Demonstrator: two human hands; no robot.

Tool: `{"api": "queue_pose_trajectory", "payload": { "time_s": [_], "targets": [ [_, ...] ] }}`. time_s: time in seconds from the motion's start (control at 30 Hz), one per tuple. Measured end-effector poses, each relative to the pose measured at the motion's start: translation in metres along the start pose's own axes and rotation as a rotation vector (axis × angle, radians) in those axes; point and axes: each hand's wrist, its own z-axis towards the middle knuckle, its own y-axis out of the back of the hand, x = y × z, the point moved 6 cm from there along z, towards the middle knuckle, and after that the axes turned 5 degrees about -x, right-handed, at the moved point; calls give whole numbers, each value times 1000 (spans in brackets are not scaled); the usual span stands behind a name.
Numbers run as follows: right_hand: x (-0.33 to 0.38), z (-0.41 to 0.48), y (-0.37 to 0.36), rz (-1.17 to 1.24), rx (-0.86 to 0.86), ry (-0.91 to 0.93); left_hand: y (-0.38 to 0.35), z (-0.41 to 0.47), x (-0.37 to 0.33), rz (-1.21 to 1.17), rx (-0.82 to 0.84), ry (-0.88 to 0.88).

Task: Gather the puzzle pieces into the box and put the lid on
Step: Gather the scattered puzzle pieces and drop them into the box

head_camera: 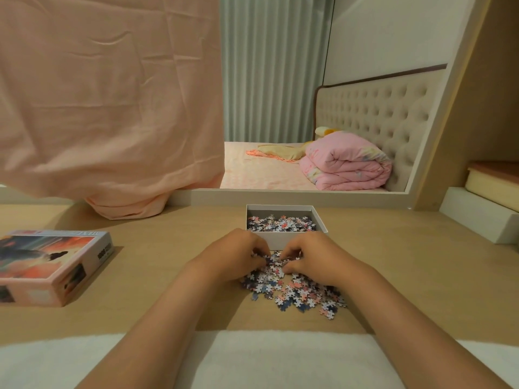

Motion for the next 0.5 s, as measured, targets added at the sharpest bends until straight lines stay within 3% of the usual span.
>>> {"api": "queue_pose_trajectory", "payload": {
  "time_s": [0.27, 0.43, 0.5],
  "targets": [
    [-5, 16, 34, 219, -274, -51, 25, 13, 10, -324, -391, 62],
    [-8, 38, 49, 217, -521, -35, 26, 25, 23, -258, -549, 133],
    [-8, 45, 44, 163, -520, -14, 21, 31, 24, -198, -539, 116]
  ]
}}
